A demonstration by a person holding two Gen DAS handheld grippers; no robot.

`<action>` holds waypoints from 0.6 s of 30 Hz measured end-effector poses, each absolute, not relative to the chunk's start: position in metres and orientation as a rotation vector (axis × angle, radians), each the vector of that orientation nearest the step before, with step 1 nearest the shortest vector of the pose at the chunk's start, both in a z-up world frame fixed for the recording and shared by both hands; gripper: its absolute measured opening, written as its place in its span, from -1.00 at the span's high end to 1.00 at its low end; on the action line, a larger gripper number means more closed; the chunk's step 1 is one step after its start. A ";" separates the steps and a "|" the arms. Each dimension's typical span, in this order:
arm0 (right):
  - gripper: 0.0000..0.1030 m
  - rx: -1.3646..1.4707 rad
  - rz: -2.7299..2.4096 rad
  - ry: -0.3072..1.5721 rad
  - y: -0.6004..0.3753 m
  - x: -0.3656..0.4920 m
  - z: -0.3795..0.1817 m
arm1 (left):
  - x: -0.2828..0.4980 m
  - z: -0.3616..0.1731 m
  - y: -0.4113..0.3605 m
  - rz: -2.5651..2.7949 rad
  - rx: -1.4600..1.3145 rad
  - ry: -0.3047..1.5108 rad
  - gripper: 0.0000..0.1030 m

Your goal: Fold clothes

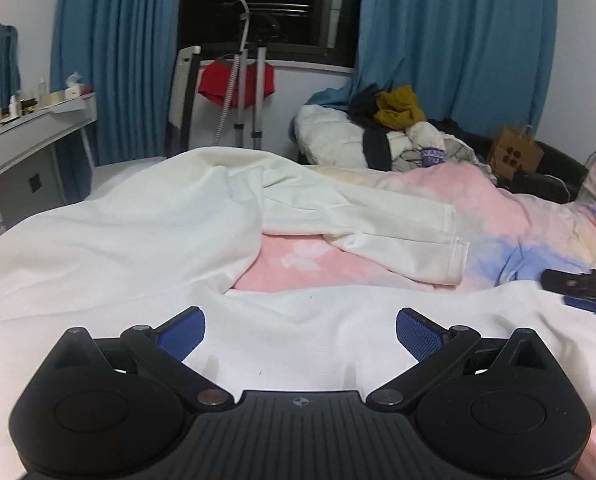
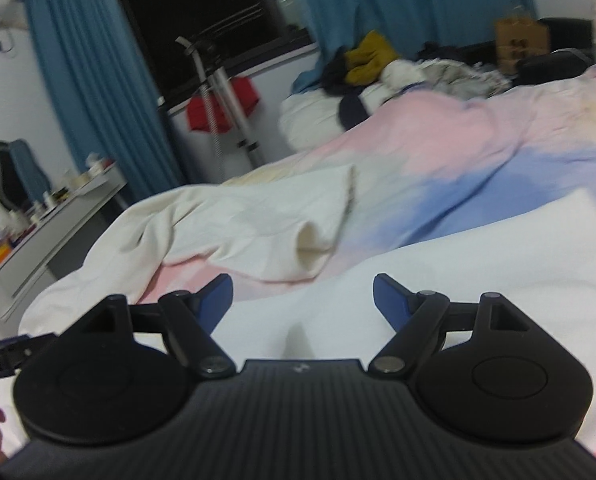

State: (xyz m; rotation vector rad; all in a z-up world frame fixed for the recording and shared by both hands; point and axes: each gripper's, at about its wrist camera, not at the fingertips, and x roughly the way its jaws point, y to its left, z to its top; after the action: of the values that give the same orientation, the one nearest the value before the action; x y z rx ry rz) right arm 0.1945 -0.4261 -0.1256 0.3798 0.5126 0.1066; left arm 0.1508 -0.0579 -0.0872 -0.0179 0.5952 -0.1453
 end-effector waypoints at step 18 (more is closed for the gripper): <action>0.80 0.406 -0.027 0.564 -0.443 0.352 -0.088 | 0.196 -0.142 -0.007 -0.193 -0.189 0.565 -1.00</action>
State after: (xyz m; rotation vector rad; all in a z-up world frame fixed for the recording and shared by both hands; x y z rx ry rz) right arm 0.3525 -0.4435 -0.0875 0.4062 0.5638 -0.0274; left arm 0.1963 -0.0068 -0.1416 -0.1893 0.5648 -0.1927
